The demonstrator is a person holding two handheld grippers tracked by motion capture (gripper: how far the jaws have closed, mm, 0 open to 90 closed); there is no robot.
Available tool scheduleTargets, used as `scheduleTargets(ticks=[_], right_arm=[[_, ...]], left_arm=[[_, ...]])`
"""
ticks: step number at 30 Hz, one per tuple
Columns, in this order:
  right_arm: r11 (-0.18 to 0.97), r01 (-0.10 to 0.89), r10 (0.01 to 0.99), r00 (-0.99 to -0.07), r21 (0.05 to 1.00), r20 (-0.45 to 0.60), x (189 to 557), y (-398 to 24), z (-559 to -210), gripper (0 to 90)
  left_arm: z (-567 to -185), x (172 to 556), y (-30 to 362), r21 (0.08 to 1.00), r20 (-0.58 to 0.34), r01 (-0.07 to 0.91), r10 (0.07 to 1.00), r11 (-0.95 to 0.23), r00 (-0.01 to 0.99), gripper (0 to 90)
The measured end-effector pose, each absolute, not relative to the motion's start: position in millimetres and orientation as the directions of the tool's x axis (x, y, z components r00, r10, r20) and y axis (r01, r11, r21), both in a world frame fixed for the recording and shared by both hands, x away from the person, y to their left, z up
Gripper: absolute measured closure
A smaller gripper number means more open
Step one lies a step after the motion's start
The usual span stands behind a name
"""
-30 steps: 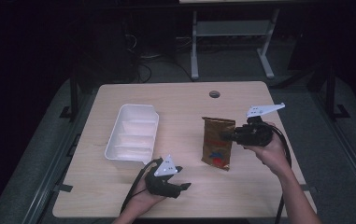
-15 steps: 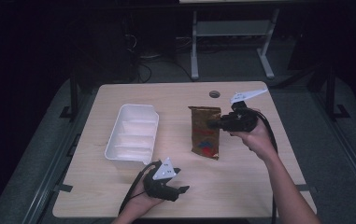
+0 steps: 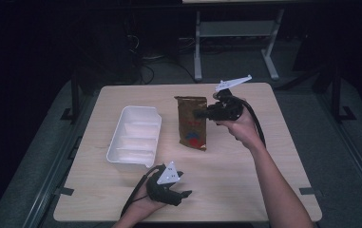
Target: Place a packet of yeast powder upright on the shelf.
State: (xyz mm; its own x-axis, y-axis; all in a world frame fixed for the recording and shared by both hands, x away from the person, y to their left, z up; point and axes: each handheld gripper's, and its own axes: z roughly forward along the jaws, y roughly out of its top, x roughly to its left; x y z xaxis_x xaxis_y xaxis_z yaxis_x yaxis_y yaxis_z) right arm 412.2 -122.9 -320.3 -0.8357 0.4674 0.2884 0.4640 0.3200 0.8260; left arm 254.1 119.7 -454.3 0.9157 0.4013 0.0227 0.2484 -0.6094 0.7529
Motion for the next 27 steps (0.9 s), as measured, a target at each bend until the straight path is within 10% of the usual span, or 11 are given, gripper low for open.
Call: scheduleTargets(ticks=[27], right_arm=[[0.349, 0.442, 0.423, -0.861, 0.826, 0.282, 438, -67, -298, 76.1]], left_arm=[[-453, 261, 134, 0.762, 0.001, 0.278, 0.431, -0.584, 0.902, 30.8]])
